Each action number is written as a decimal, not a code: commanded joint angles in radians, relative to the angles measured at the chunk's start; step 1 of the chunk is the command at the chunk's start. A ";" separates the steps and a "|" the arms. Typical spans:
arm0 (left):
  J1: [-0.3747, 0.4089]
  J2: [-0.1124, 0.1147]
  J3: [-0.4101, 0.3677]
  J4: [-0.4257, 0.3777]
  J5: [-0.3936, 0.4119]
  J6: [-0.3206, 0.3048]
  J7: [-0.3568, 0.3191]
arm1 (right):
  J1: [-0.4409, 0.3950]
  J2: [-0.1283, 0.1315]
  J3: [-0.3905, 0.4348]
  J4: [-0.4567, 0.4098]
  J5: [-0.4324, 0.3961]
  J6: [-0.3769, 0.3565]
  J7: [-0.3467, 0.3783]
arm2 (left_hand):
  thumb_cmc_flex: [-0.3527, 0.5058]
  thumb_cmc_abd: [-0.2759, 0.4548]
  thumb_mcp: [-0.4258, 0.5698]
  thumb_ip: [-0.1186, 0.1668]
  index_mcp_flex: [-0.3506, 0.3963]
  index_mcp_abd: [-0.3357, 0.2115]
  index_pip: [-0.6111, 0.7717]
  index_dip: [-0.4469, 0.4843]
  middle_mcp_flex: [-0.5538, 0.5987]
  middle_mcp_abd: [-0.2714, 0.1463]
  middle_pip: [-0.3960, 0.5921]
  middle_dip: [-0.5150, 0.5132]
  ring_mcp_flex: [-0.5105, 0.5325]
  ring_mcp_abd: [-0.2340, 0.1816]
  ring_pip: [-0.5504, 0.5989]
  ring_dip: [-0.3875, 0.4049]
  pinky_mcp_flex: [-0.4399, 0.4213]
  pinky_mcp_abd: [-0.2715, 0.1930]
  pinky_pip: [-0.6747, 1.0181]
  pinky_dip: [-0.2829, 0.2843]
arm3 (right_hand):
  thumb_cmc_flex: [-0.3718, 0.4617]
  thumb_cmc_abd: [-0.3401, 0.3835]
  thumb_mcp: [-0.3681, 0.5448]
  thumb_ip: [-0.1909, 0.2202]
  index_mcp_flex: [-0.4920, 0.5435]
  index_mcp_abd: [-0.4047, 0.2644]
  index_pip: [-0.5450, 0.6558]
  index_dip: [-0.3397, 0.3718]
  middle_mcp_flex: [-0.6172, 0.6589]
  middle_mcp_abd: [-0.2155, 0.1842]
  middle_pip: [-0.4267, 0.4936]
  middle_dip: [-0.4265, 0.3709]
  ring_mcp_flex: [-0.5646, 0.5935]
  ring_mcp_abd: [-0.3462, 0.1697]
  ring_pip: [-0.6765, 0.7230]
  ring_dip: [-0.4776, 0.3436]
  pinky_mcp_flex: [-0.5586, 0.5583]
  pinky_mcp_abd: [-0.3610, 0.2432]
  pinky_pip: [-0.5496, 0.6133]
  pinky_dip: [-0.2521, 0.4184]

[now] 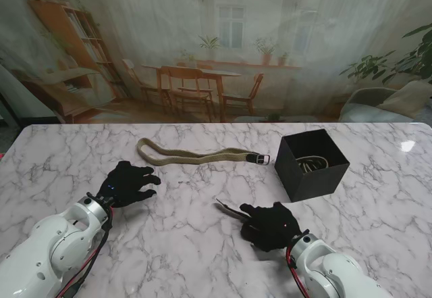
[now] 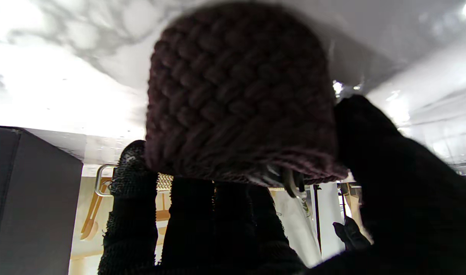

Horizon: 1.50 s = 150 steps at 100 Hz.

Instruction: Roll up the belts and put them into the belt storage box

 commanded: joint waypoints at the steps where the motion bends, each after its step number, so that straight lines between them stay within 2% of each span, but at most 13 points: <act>1: 0.001 -0.001 0.002 0.000 0.000 0.000 -0.013 | -0.007 0.003 0.002 -0.003 -0.012 0.005 0.011 | 0.006 0.046 -0.011 -0.015 -0.009 0.014 -0.020 0.004 -0.044 0.008 -0.014 -0.002 -0.013 0.004 -0.027 -0.011 -0.020 0.027 -0.031 0.013 | 0.023 -0.016 0.044 0.045 0.061 0.024 0.030 -0.002 0.098 -0.113 0.192 0.094 0.037 -0.018 0.058 0.021 0.008 -0.014 -0.009 -0.019; 13: 0.001 -0.001 0.001 0.000 0.001 -0.002 -0.014 | -0.023 0.001 0.012 -0.025 -0.008 0.016 0.029 | 0.005 0.047 -0.011 -0.015 -0.010 0.015 -0.021 0.003 -0.043 0.008 -0.013 -0.002 -0.013 0.003 -0.027 -0.011 -0.020 0.027 -0.032 0.013 | 0.040 0.018 0.087 -0.010 0.225 -0.090 0.069 0.159 0.143 -0.129 0.236 0.208 0.052 -0.027 0.115 0.047 0.016 -0.003 -0.011 -0.035; 24: 0.002 -0.001 0.001 0.000 0.001 -0.001 -0.014 | -0.030 -0.002 0.016 -0.032 0.002 0.019 0.026 | 0.005 0.047 -0.010 -0.015 -0.010 0.015 -0.021 0.004 -0.044 0.008 -0.014 -0.002 -0.013 0.004 -0.027 -0.011 -0.019 0.027 -0.032 0.013 | 0.109 0.073 0.065 -0.059 0.300 -0.365 0.214 0.358 0.126 -0.150 0.259 0.253 0.034 -0.042 0.152 0.065 0.004 0.015 -0.007 -0.027; 31: 0.002 -0.001 0.001 0.000 0.002 -0.001 -0.014 | -0.035 -0.006 0.019 -0.036 0.017 0.022 0.023 | 0.005 0.047 -0.011 -0.015 -0.008 0.015 -0.021 0.005 -0.044 0.008 -0.014 -0.002 -0.013 0.004 -0.027 -0.011 -0.020 0.028 -0.032 0.013 | 0.166 0.112 0.037 -0.078 0.306 -0.574 0.344 0.360 0.066 -0.133 0.246 0.252 0.006 -0.040 0.160 0.067 -0.007 0.042 -0.004 -0.015; 41: 0.003 -0.001 0.001 -0.001 0.002 -0.001 -0.015 | -0.042 -0.011 0.023 -0.042 0.045 0.026 0.022 | 0.005 0.046 -0.011 -0.015 -0.006 0.016 -0.020 0.006 -0.045 0.009 -0.014 -0.002 -0.015 0.005 -0.028 -0.012 -0.021 0.028 -0.032 0.013 | 0.247 0.146 0.007 -0.088 0.347 -0.671 0.409 0.417 0.000 -0.066 0.180 0.204 0.066 0.005 0.081 0.015 0.018 0.080 -0.016 -0.020; 73: 0.003 -0.001 0.001 -0.001 0.004 -0.001 -0.016 | -0.042 -0.017 0.030 -0.053 0.103 0.023 0.069 | 0.006 0.045 -0.010 -0.015 -0.005 0.013 -0.019 0.007 -0.049 0.009 -0.016 -0.003 -0.022 0.006 -0.032 -0.014 -0.022 0.028 -0.035 0.012 | 0.356 0.216 0.122 -0.027 0.325 -0.693 0.341 0.574 -0.083 0.049 -0.213 -0.210 0.343 0.030 -0.070 -0.061 0.296 0.040 0.137 -0.052; 77: 0.003 -0.001 0.001 -0.001 0.004 -0.001 -0.016 | -0.042 -0.017 0.030 -0.055 0.111 0.023 0.079 | 0.006 0.046 -0.011 -0.016 -0.006 0.014 -0.019 0.007 -0.049 0.008 -0.016 -0.003 -0.022 0.006 -0.031 -0.014 -0.022 0.027 -0.036 0.012 | 0.349 0.252 0.158 0.041 0.340 -0.697 0.319 0.564 -0.120 0.055 -0.238 -0.278 0.321 0.025 -0.051 -0.044 0.312 0.044 0.161 -0.054; 85: 0.004 -0.001 0.001 -0.001 0.004 -0.001 -0.016 | -0.041 -0.016 0.031 -0.060 0.120 0.019 0.105 | 0.007 0.046 -0.010 -0.015 -0.006 0.014 -0.019 0.007 -0.048 0.009 -0.016 -0.003 -0.022 0.007 -0.031 -0.014 -0.021 0.027 -0.036 0.012 | 0.361 0.274 0.170 0.053 0.319 -0.673 0.117 0.388 -0.143 0.071 -0.266 -0.355 0.304 0.028 -0.017 -0.037 0.353 0.049 0.219 -0.071; 97: 0.004 -0.001 0.001 -0.001 0.003 -0.001 -0.016 | -0.040 -0.014 0.031 -0.070 0.128 0.024 0.137 | 0.008 0.046 -0.010 -0.015 -0.006 0.013 -0.019 0.007 -0.048 0.008 -0.015 -0.002 -0.022 0.007 -0.031 -0.014 -0.022 0.027 -0.036 0.013 | 0.371 0.292 0.165 0.055 0.273 -0.659 0.116 0.168 -0.170 0.078 -0.278 -0.396 0.274 0.035 0.010 -0.045 0.394 0.057 0.286 -0.099; 126: 0.005 -0.001 0.000 -0.002 0.002 0.002 -0.017 | -0.026 -0.017 0.011 -0.058 0.125 0.056 0.115 | 0.013 0.045 -0.009 -0.015 -0.007 0.007 -0.018 0.007 -0.048 0.007 -0.015 -0.003 -0.020 0.006 -0.030 -0.014 -0.021 0.028 -0.040 0.011 | 0.372 0.311 0.139 0.053 0.336 -0.682 0.197 0.198 -0.249 0.093 -0.288 -0.415 0.180 0.032 -0.010 -0.063 0.407 0.046 0.317 -0.120; 141: 0.005 -0.001 0.000 -0.003 0.001 0.001 -0.018 | -0.018 -0.021 0.004 -0.042 0.133 0.055 0.083 | 0.018 0.043 -0.009 -0.015 -0.005 0.005 -0.016 0.009 -0.047 0.008 -0.015 -0.003 -0.019 0.007 -0.030 -0.014 -0.021 0.030 -0.041 0.011 | 0.339 0.279 0.103 0.041 0.534 -0.588 0.267 0.359 -0.287 0.108 -0.276 -0.436 0.113 0.029 -0.057 -0.087 0.408 -0.037 0.260 -0.163; 145: 0.005 -0.001 0.000 -0.002 0.000 0.001 -0.018 | -0.015 -0.022 0.001 -0.033 0.133 0.051 0.069 | 0.020 0.044 -0.008 -0.015 -0.006 0.006 -0.016 0.008 -0.047 0.007 -0.015 -0.002 -0.020 0.007 -0.030 -0.014 -0.021 0.028 -0.041 0.011 | 0.342 0.229 0.017 -0.053 0.520 -0.517 0.355 0.293 -0.315 0.122 -0.265 -0.437 0.087 0.026 -0.078 -0.101 0.398 -0.070 0.225 -0.163; 150: 0.004 -0.001 0.000 -0.002 0.000 0.000 -0.019 | -0.011 -0.021 0.000 -0.029 0.132 0.043 0.066 | 0.023 0.043 -0.008 -0.015 -0.005 0.004 -0.015 0.009 -0.047 0.007 -0.015 -0.002 -0.019 0.006 -0.029 -0.014 -0.021 0.028 -0.042 0.011 | 0.333 0.206 -0.002 -0.072 0.534 -0.488 0.414 0.257 -0.313 0.116 -0.258 -0.440 0.082 0.022 -0.089 -0.110 0.392 -0.092 0.205 -0.162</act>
